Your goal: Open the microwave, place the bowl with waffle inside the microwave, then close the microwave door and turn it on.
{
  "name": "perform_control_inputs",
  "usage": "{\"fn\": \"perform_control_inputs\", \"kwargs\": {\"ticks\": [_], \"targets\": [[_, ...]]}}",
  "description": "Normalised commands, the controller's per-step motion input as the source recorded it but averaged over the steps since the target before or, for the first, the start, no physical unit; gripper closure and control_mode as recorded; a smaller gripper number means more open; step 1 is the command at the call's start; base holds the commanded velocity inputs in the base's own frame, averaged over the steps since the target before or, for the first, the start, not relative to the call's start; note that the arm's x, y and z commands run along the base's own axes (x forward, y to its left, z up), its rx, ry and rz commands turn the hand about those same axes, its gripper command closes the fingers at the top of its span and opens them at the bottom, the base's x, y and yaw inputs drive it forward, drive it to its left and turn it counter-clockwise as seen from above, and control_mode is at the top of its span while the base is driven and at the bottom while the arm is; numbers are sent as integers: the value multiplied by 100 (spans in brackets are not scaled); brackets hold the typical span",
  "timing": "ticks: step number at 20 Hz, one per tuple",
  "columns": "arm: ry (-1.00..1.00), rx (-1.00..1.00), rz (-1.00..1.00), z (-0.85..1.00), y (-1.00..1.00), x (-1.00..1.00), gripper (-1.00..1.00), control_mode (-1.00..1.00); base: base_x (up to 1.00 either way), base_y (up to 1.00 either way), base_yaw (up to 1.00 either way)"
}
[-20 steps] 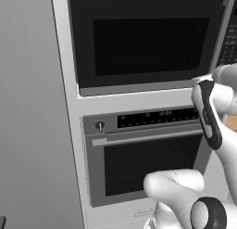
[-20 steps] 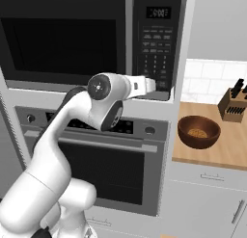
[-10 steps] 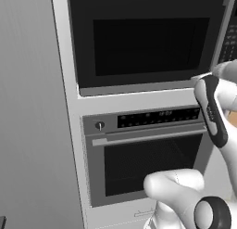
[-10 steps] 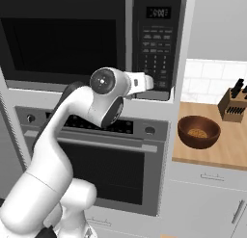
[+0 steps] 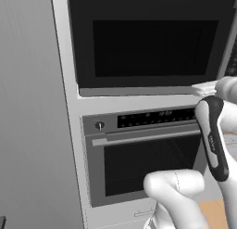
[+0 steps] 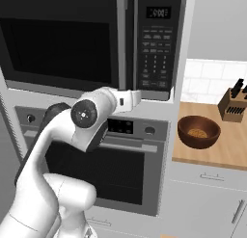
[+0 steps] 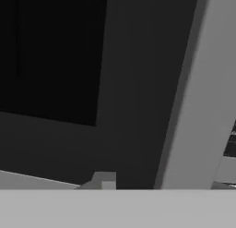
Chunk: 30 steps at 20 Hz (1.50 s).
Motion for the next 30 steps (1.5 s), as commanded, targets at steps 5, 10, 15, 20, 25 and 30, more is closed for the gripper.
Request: {"fn": "perform_control_inputs", "kwargs": {"ticks": [5, 10, 15, 20, 25, 30], "targets": [[20, 0, 15, 81, 98, -81, 100, -100, 0, 0, 0], [25, -2, 19, 71, 100, -100, 100, -100, 0, 0, 0], [-5, -14, 2, 13, 100, -98, 100, -100, 0, 0, 0], [-11, -19, 0, 0, 100, -63, 100, -100, 0, 0, 0], [2, 5, 0, 26, 31, -91, -100, -100, 0, 0, 0], [0, 39, -3, 1, -87, -100, -100, -100, 0, 0, 0]]}}
